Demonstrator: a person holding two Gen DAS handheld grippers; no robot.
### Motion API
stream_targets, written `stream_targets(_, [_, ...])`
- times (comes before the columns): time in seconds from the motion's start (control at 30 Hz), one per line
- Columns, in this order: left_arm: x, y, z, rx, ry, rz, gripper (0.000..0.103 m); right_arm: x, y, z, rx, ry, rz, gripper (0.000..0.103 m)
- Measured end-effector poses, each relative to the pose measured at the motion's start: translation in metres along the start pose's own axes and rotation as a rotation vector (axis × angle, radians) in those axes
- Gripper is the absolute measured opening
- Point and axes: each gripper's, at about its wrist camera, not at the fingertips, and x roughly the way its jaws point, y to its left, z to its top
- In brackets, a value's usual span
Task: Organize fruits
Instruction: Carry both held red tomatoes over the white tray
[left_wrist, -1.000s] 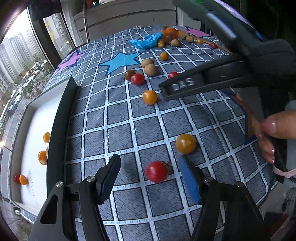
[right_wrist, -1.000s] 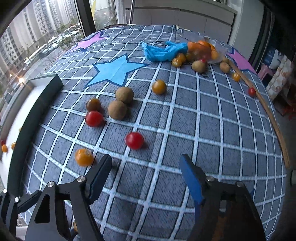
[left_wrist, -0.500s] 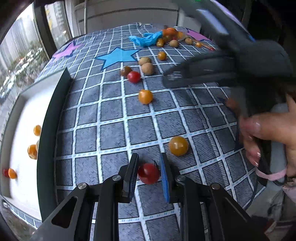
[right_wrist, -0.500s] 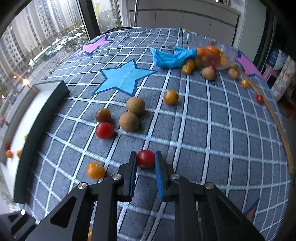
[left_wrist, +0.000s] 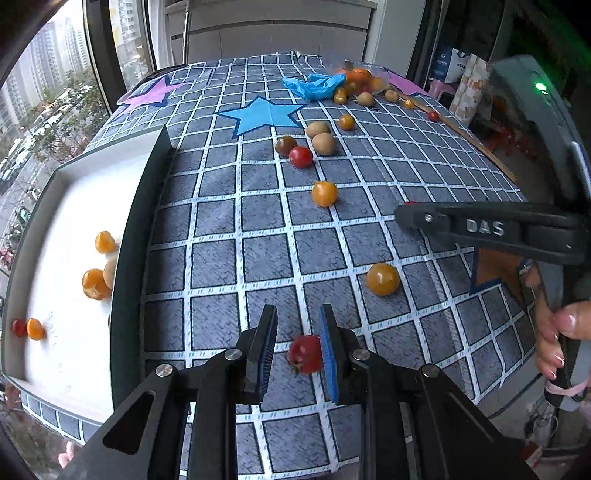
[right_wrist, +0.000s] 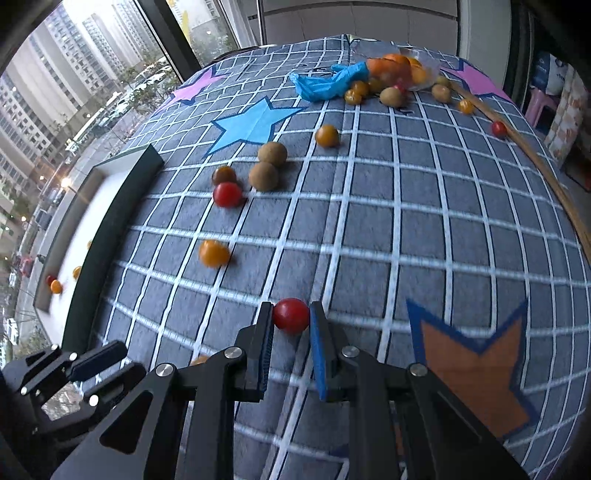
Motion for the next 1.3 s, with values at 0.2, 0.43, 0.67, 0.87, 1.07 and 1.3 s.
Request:
stream_targets(0.2, [0.01, -0.005, -0.011, 0.03, 0.011, 0.015, 0.025, -0.004, -0.002, -0.015, 0.016, 0.012, -0.004, 0.021])
stream_targets(0.43, [0.009, -0.013, -0.012, 0.058, -0.022, 0.051, 0.025, -0.008, -0.004, -0.02, 0.031, 0.008, 0.002, 0.021])
stream_targets(0.67, [0.004, -0.008, -0.018, 0.03, -0.016, 0.018, 0.023, -0.021, -0.003, -0.022, 0.038, -0.007, 0.019, 0.021])
stream_targets(0.87, [-0.01, 0.001, -0.015, 0.017, -0.034, 0.009, 0.023, -0.027, 0.003, -0.019, 0.038, -0.012, 0.038, 0.021])
stream_targets(1.07, [-0.025, 0.013, -0.013, -0.003, -0.059, 0.004, 0.023, -0.032, 0.015, -0.016, 0.02, -0.014, 0.049, 0.021])
stream_targets(1.3, [-0.041, 0.037, -0.01, -0.047, -0.091, 0.019, 0.023, -0.035, 0.037, -0.01, -0.018, -0.011, 0.061, 0.021])
